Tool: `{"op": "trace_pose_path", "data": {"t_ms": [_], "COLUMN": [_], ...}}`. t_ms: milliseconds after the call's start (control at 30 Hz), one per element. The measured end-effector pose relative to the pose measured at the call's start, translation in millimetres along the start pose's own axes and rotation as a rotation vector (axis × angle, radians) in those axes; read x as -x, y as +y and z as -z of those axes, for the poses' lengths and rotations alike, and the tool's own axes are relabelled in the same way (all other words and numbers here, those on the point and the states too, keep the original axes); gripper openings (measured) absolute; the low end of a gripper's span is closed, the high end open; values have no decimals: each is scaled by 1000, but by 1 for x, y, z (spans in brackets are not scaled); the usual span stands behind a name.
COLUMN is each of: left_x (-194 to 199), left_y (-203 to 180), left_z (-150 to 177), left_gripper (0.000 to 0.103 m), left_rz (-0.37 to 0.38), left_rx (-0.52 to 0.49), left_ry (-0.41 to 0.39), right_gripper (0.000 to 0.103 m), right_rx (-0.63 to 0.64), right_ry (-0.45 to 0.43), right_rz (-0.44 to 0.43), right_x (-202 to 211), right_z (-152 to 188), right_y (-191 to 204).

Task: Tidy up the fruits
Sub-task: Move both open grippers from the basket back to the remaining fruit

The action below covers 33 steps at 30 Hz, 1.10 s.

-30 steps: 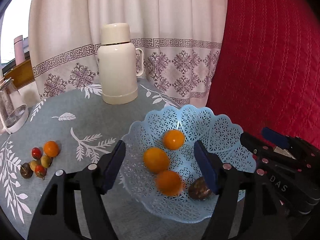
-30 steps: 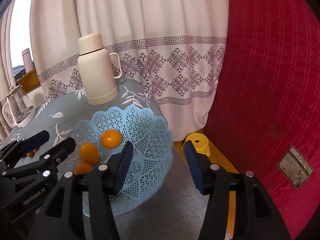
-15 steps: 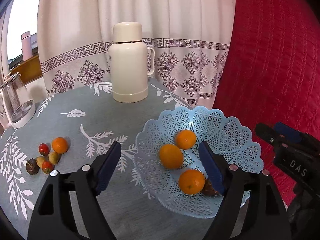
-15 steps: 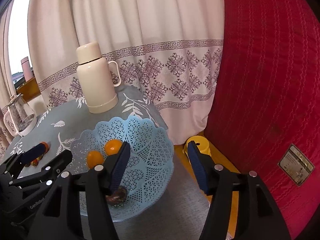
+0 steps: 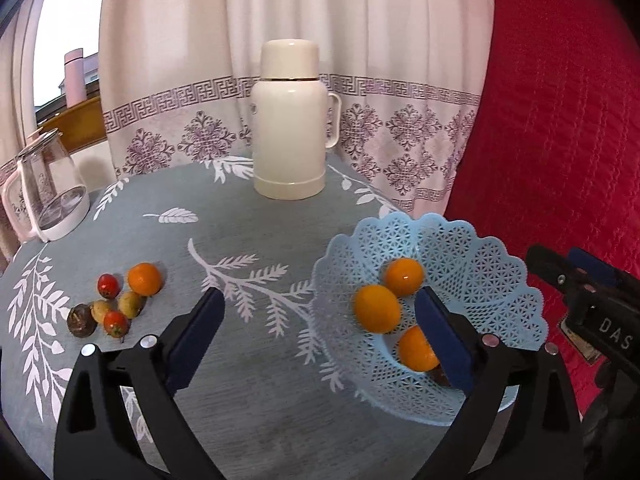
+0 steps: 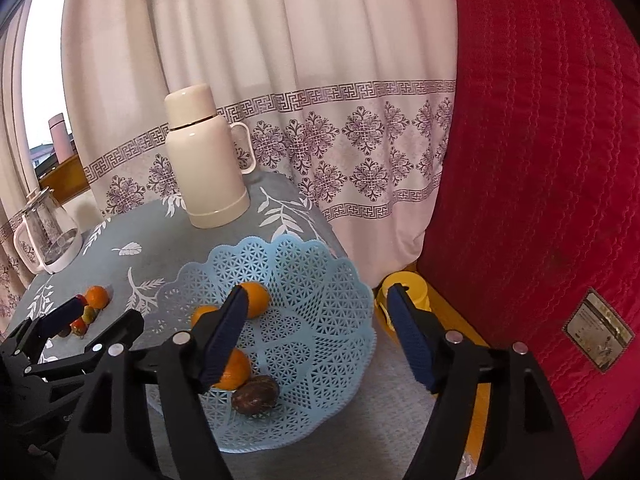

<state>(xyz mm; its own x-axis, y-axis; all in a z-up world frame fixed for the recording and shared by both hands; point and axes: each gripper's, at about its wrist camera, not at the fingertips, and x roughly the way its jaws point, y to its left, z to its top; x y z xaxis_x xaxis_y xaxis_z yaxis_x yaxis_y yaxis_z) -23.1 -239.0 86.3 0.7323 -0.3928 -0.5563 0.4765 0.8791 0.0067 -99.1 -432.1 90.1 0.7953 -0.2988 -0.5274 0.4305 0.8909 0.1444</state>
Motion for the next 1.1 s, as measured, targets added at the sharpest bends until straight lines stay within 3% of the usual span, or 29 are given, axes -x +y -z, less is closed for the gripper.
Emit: {"op": "trace_pose_path", "data": {"t_ms": [633, 1100], "left_x": [2, 1], "left_y": [66, 137], "left_z": [8, 15], "left_gripper": [97, 97], "left_rz": [-99, -207], "left_rx": [114, 215], "left_ry": [10, 16], "right_gripper": [72, 72], "right_rx": [51, 118], "right_ry": [1, 32], "right_rz": [-96, -189], "right_x": [-2, -7], "right_z": [-3, 6], "right_y": [52, 104]}}
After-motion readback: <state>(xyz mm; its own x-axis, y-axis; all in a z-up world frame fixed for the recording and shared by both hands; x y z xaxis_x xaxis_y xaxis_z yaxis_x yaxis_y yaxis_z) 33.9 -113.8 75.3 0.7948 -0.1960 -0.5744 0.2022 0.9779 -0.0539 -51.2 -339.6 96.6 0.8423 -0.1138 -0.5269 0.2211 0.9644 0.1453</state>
